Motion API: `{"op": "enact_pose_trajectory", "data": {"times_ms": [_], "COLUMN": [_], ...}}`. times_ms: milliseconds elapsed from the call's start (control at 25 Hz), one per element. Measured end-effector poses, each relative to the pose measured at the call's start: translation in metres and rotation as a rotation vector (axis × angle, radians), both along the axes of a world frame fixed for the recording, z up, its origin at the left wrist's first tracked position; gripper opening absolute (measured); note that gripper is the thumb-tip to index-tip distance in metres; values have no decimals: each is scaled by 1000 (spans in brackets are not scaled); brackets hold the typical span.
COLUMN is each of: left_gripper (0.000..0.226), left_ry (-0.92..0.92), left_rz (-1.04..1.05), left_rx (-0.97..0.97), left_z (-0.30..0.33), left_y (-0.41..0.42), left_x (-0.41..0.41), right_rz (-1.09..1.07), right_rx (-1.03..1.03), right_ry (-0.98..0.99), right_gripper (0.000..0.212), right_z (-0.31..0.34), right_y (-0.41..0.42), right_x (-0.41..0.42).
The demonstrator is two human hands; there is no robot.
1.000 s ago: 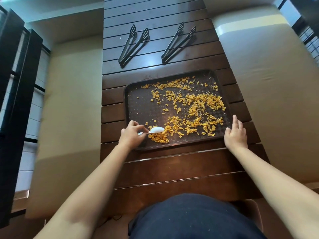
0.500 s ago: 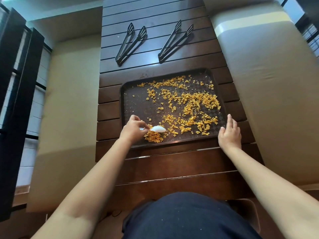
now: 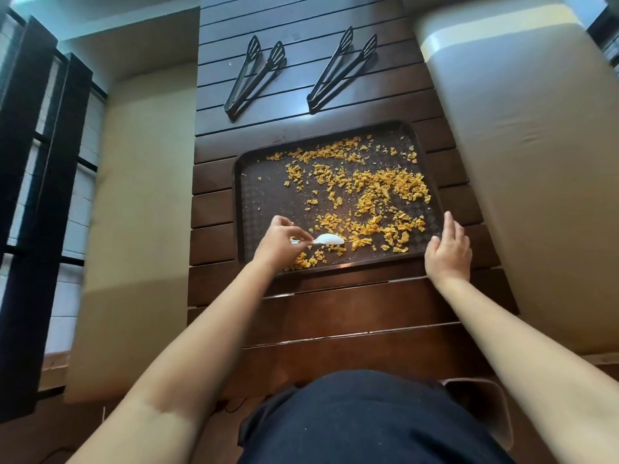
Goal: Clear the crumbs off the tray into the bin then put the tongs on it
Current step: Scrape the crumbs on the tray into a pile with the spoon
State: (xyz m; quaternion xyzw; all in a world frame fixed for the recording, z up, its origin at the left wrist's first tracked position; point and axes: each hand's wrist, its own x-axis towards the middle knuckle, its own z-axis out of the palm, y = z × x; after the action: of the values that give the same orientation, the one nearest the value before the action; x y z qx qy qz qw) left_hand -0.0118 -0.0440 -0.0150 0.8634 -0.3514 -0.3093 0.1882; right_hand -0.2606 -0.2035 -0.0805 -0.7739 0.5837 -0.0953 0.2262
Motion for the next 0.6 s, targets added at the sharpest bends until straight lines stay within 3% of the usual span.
{"op": "enact_pose_trajectory", "data": {"times_ms": [280,600], "left_gripper": [7,17], "left_ry": [-93,53], "left_rz": [-139,82], "left_rx": [79,-100], "left_z": [4,12], "left_y": [36,-13], "left_x": [28,51], "right_rz": [-65,-365], "right_rx": [9,9], "right_ry": [-8,-84], "right_gripper": [51,70], "right_z": [0,-7], "right_y": [1,61], "right_x": [4,35]}}
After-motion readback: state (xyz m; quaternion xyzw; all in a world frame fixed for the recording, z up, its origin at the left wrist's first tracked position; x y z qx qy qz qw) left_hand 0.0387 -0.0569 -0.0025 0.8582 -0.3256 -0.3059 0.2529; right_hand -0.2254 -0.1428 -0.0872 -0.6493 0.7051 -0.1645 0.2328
